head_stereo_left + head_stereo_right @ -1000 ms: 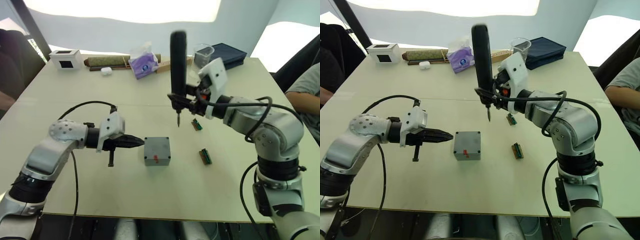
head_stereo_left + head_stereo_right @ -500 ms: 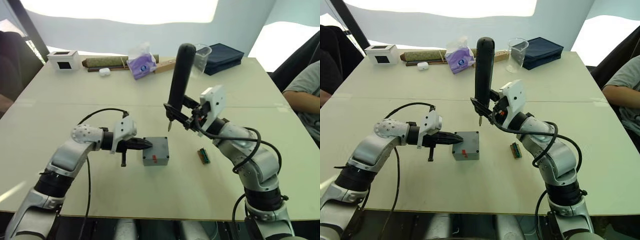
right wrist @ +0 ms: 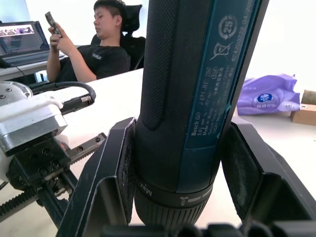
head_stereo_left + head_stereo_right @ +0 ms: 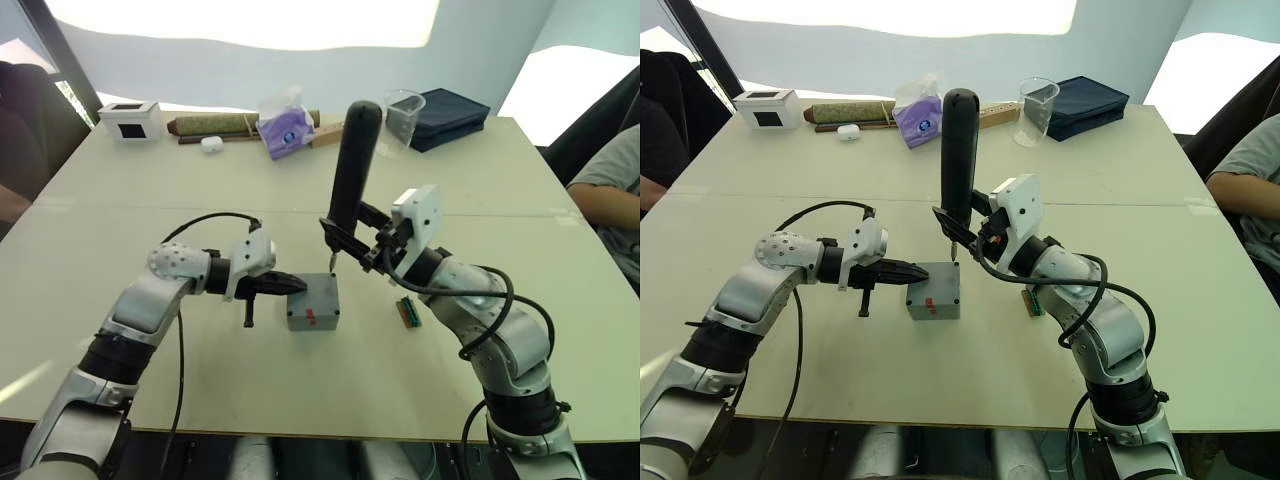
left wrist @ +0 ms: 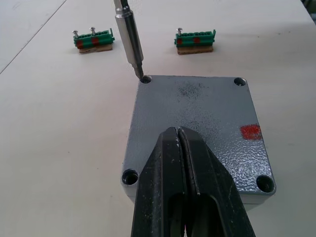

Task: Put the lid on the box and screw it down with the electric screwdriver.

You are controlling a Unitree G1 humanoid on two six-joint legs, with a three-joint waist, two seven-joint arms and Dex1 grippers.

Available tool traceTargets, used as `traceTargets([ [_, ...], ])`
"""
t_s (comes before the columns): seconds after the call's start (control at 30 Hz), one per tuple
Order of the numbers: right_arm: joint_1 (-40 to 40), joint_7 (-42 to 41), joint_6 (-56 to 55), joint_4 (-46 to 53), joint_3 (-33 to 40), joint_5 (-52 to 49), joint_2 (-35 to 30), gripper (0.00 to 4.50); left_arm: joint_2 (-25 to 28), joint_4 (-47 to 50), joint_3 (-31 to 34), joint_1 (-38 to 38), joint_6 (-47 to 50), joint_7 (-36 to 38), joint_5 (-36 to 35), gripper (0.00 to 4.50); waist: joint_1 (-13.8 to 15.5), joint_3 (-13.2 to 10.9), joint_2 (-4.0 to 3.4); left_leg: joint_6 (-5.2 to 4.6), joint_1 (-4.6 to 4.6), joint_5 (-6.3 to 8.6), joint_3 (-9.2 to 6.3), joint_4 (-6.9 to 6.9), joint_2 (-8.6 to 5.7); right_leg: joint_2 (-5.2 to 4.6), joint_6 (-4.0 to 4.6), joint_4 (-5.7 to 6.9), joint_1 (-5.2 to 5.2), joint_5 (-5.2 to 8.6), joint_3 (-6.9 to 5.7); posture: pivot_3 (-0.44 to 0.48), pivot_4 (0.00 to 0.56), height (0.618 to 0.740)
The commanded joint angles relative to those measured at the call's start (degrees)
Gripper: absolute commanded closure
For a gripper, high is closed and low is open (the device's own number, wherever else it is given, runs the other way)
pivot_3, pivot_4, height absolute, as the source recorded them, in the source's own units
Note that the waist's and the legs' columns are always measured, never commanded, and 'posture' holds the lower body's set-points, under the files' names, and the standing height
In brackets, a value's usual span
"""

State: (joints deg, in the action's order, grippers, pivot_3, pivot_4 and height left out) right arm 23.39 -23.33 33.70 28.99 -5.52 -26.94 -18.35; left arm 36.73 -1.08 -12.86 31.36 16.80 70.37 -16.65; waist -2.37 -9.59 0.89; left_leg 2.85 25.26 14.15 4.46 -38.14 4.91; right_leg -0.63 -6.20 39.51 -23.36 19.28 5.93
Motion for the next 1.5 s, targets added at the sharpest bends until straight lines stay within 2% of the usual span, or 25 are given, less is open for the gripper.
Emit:
traceTargets([
  [0.03, 0.5, -0.6, -1.9, 4.5, 0.7, -0.5, 0.1, 2.6, -0.1, -0.8, -1.8, -0.1, 0.0, 0.0, 2.3, 4.5, 0.0, 0.0, 0.0, 0.0, 0.0, 0.0, 0.0, 0.0, 0.0, 0.0, 0.0, 0.0, 0.0, 0.0, 0.0, 0.0, 0.15, 0.74],
  [0.77, -3.2, -3.1, -6.3, 1.9, -0.5, 4.2, -0.6, 2.6, -0.4, 0.3, -1.4, -0.6, 0.1, 0.5, 2.8, 4.5, 0.2, 0.0, 0.0, 0.0, -0.02, 0.0, -0.06, -0.02, -0.01, 0.0, 0.0, 0.0, 0.06, 0.0, -0.05, 0.0, 0.15, 0.74],
  [0.93, -5.2, -4.4, -9.3, -0.6, -2.6, 6.9, -0.7, 2.6, -0.2, 0.6, -1.7, -1.3, 0.0, 0.7, 2.9, 4.5, 0.2, 0.1, 0.01, 0.0, -0.05, 0.0, -0.06, -0.03, -0.01, 0.0, 0.0, 0.0, 0.1, 0.0, -0.05, 0.0, 0.15, 0.74],
  [1.23, -3.1, -4.9, -12.0, -4.0, -0.8, 8.0, -1.1, 2.6, 0.1, 2.7, -1.8, -2.4, 0.9, 0.9, 3.3, 4.5, 0.1, 0.1, 0.02, -0.05, -0.85, 0.03, -0.04, 0.06, -0.01, 0.0, 0.01, -0.1, 0.92, 0.02, -0.05, 0.0, 0.15, 0.74],
  [1.5, -4.4, -7.0, -8.2, -3.6, -1.6, 6.5, -2.6, 2.6, -0.2, 3.3, -2.1, -2.7, 1.1, 0.7, 3.8, 4.5, 0.1, 0.1, 0.02, -0.05, -0.87, 0.03, -0.04, 0.05, -0.01, 0.0, 0.01, -0.1, 0.94, 0.01, -0.05, 0.0, 0.15, 0.74],
])
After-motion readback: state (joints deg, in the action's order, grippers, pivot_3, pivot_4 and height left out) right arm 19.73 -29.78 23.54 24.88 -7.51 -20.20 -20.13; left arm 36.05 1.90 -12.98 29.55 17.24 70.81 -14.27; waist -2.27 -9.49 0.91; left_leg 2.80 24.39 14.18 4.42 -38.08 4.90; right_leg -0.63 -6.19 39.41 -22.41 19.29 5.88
